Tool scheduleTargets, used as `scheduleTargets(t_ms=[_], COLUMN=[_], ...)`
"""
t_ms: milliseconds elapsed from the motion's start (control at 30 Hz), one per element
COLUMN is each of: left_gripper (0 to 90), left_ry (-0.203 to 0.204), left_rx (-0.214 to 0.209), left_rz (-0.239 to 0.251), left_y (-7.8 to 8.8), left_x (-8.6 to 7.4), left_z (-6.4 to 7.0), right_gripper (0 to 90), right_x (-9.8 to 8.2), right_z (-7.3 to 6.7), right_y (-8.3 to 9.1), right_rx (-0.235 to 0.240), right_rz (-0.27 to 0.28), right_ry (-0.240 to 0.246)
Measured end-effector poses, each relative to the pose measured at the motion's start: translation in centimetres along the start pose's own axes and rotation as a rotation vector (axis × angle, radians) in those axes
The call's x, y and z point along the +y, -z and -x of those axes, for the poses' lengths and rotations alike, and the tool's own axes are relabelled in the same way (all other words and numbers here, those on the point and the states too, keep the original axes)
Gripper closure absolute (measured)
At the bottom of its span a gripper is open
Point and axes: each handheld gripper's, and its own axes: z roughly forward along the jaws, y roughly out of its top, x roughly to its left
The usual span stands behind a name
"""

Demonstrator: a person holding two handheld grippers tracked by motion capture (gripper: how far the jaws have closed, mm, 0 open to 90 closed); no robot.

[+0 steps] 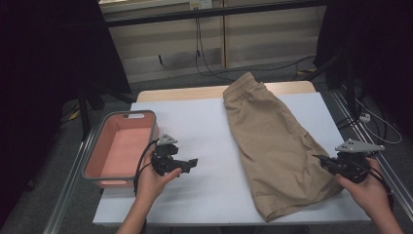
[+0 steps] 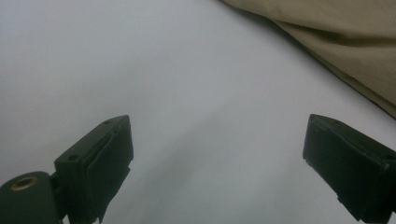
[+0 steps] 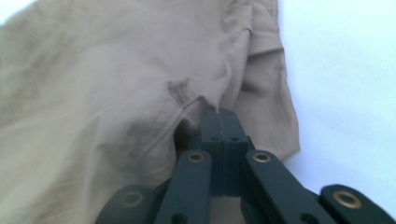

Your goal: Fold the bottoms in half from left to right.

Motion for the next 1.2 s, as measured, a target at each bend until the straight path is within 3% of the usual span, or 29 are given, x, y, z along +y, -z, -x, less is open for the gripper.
scheduleTargets(t_ms=[333, 800, 933, 1200], left_gripper=[8.5, 8.5, 8.5, 8.5], left_ry=[0.002, 0.0, 0.001, -0.003], left_rx=[0.0, -0.002, -0.005, -0.01], left_rz=[0.002, 0.003, 0.008, 0.001], left_y=[0.1, 0.1, 0.1, -0.2], left_x=[0.0, 0.0, 0.0, 0.1], left_z=[-0.2, -0.1, -0.1, -0.1], right_gripper=[88.4, 60.1, 54.9, 51.4], right_x=[-0.6, 4.6, 5.7, 7.8], right_z=[1.5, 0.1, -0.7, -1.2], right_y=[-1.0, -1.4, -2.7, -6.7], right_rx=[-0.048, -0.073, -0.058, -0.051], right_rz=[-0.023, 0.015, 0.003, -0.019], right_ry=[-0.031, 0.042, 0.073, 0.073])
